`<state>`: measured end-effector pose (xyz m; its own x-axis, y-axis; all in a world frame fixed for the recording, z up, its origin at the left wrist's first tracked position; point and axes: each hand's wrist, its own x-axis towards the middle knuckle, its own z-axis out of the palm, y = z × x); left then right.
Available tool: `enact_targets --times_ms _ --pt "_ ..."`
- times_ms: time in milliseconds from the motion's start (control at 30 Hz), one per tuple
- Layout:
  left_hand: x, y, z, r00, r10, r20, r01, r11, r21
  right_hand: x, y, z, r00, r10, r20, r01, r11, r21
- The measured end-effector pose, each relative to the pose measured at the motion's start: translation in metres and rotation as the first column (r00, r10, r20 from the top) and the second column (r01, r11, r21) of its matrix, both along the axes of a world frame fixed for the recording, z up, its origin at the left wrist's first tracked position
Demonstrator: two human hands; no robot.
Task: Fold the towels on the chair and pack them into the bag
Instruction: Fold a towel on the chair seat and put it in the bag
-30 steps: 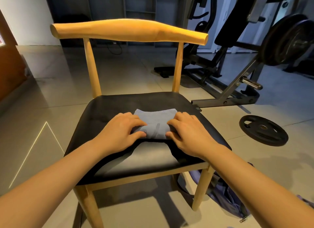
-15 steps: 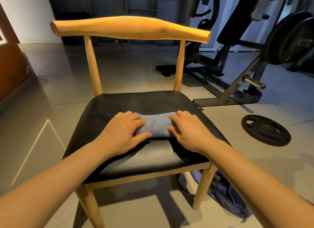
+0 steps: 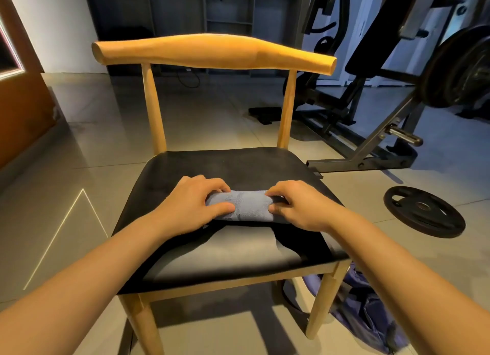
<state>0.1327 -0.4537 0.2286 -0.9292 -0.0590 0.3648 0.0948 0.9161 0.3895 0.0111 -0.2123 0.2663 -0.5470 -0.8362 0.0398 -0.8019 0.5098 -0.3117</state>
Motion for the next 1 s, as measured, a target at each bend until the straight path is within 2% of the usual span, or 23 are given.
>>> enact_targets --times_ms 67,133,267,367,433,567,633,700,767,833,867,933,1000 --pt "0.004 0.005 -0.001 0.991 -0.055 -0.126 0.018 0.961 -0.276 -0.004 -0.004 0.0 0.999 -0.024 0.028 0.023 0.999 0.033" --pt "0.003 0.004 -0.004 0.994 -0.061 -0.087 0.027 0.938 -0.344 -0.006 -0.008 -0.003 0.999 -0.039 0.0 0.039 0.998 0.046" --pt "-0.005 -0.001 -0.003 1.0 -0.008 -0.013 0.005 0.986 -0.165 0.001 -0.007 -0.009 0.963 -0.003 -0.27 -0.013 0.998 -0.057" --pt "-0.012 -0.006 0.003 0.994 -0.013 0.105 0.006 0.998 0.067 0.004 0.0 -0.014 0.946 0.044 -0.32 -0.063 0.997 -0.049" --pt "-0.016 -0.011 0.002 0.988 -0.022 0.151 -0.006 0.983 0.184 0.001 0.001 -0.018 0.964 0.02 -0.264 -0.044 0.995 -0.088" --pt "-0.02 -0.013 -0.006 0.995 -0.059 0.083 0.024 0.927 0.374 -0.011 0.0 -0.012 0.998 -0.015 0.057 0.023 0.989 -0.147" --pt "-0.019 -0.013 -0.008 0.999 -0.018 0.048 0.002 0.948 0.317 -0.016 -0.001 -0.012 0.988 -0.012 0.155 0.034 0.989 -0.142" --pt "-0.017 -0.016 -0.01 0.999 0.021 0.046 -0.026 0.992 0.121 -0.018 -0.005 -0.014 0.982 -0.044 0.184 0.068 0.99 -0.126" --pt "-0.014 -0.018 -0.01 0.997 -0.002 0.079 0.001 1.0 0.023 -0.018 -0.01 -0.019 0.992 -0.08 0.092 0.088 0.993 -0.08" --pt "-0.012 -0.018 -0.009 0.992 -0.009 0.122 0.006 1.0 0.023 -0.014 -0.012 -0.02 0.994 -0.074 -0.076 0.07 0.996 -0.051" --pt "-0.012 -0.017 -0.009 0.991 0.001 0.135 -0.002 1.0 0.01 -0.011 -0.011 -0.02 0.989 -0.049 -0.138 0.037 0.996 -0.086" --pt "-0.015 -0.019 -0.01 0.989 0.031 0.146 -0.024 0.998 -0.049 -0.005 -0.008 -0.018 0.988 -0.012 -0.155 -0.022 0.977 -0.211" --pt "-0.018 -0.02 -0.009 0.982 0.067 0.178 -0.053 0.995 -0.085 -0.004 -0.006 -0.017 0.989 -0.005 -0.145 -0.031 0.969 -0.245"
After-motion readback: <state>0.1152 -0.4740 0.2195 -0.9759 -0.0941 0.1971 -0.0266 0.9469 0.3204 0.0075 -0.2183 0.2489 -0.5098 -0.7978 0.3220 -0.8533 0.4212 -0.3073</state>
